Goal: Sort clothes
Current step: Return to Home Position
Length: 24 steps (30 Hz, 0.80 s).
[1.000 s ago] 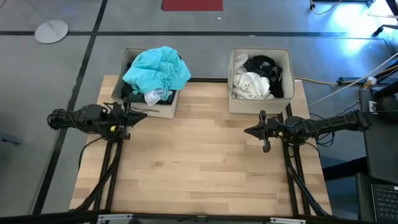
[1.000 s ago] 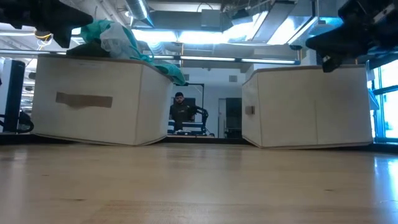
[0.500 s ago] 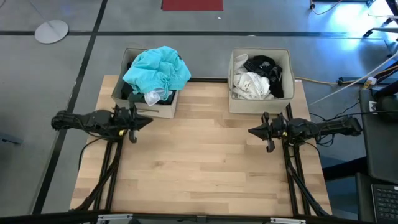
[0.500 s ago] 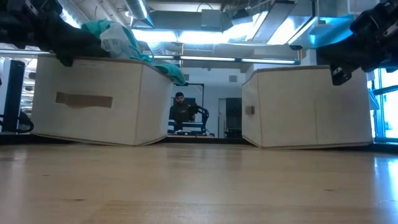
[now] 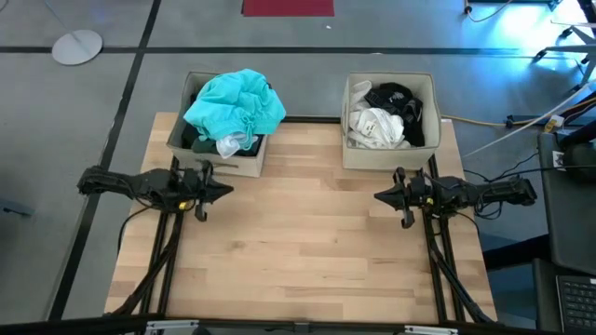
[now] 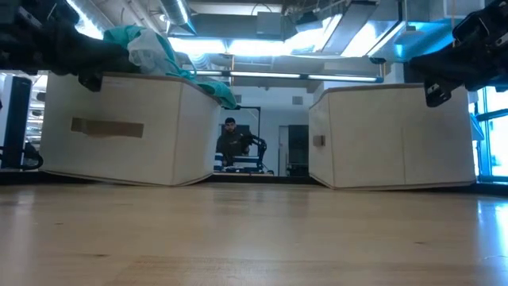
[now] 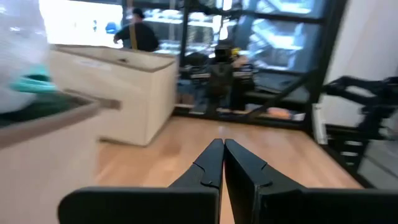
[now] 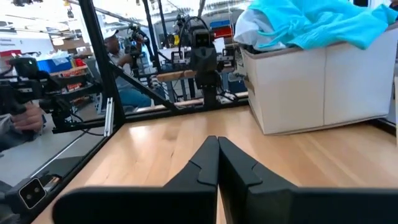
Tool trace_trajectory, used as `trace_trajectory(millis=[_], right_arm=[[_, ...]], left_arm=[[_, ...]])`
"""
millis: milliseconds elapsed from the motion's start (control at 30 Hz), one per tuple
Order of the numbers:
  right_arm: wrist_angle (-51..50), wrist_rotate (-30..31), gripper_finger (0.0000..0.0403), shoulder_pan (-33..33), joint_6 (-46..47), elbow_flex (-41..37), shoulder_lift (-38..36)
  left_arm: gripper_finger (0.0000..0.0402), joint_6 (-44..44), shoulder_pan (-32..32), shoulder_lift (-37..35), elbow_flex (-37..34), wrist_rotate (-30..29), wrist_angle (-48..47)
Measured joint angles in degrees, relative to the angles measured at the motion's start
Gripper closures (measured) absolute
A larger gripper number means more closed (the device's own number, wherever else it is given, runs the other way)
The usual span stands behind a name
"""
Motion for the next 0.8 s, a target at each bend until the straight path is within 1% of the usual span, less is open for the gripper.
trace_trajectory(millis=[67,167,300,433,800], right_arm=[[-0.7,-0.2,0.0398,0.0,-0.1,0.0,-0.9],[-2.3,-0.5,0.0398,0.0,0.3,0.0,-2.1],[-2.4,-0.3,0.0397,0.0,3.0,-0.1,-2.2],[-2.4,-0.3,0.0397,0.0,2.9,-0.1,-2.2],[-2.4,-0.1,0.0397,0.0,2.9,-0.1,-2.2]], left_arm=[[0.0396,0.2,0.0,0.0,-1.9,2.7,3.3],[0.0396,1.3,0.0,0.0,-2.3,5.2,4.0],[0.0396,1.9,0.0,0.0,-2.3,5.2,4.4],[0.0396,1.4,0.0,0.0,-2.3,5.2,1.5],[0.0396,1.7,0.0,0.3,-2.3,5.1,1.4]])
